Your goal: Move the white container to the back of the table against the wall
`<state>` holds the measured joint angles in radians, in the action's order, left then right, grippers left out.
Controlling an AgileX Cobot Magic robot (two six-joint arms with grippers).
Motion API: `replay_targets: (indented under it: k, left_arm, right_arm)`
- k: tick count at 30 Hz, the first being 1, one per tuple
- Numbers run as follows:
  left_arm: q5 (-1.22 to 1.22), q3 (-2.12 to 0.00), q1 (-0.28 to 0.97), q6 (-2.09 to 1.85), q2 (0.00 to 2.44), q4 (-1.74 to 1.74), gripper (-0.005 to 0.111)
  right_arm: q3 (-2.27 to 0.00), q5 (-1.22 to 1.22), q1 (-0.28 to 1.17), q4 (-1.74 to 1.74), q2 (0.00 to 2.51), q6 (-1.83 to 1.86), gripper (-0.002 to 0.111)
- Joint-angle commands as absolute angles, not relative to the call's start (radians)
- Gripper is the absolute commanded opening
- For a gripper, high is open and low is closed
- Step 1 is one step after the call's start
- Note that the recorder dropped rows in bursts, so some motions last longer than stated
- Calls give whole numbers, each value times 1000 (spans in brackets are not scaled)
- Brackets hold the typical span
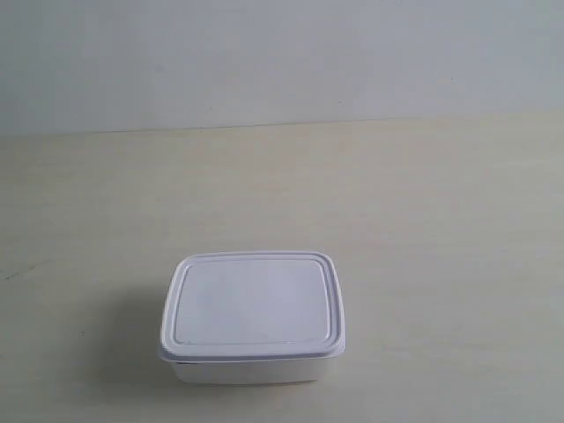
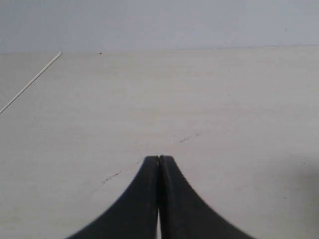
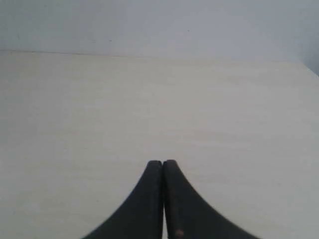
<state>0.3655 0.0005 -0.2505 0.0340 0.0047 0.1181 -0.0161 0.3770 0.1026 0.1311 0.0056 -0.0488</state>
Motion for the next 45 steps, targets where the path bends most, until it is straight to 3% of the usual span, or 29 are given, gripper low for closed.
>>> replay_targets:
  k: [1,16,23,28,38,43,45]
  left_arm:
    - [360,0,-248,28,0,115,0]
    - [357,0,-248,22,0,198,0]
    - [349,0,-248,0,0,308,0]
    - [215,0,-248,-28,0,389,0]
    - [-27,0,-248,-28,0,405,0]
    - [-100,0,-248,18,0,403,0]
    - [-175,0,-248,215,0,373,0]
  right_arm:
    - [-15,372,93,133,0,-53,0]
    - [-15,364,93,200,0,-44,0]
    - [-15,145,93,241,0,-44,0]
    - [-15,-14,93,241,0,-44,0]
    - [-15,-32,93,235,0,-55,0]
    - [-15,-34,93,0,0,-170,0]
    - [-15,-56,93,-85,0,-233,0]
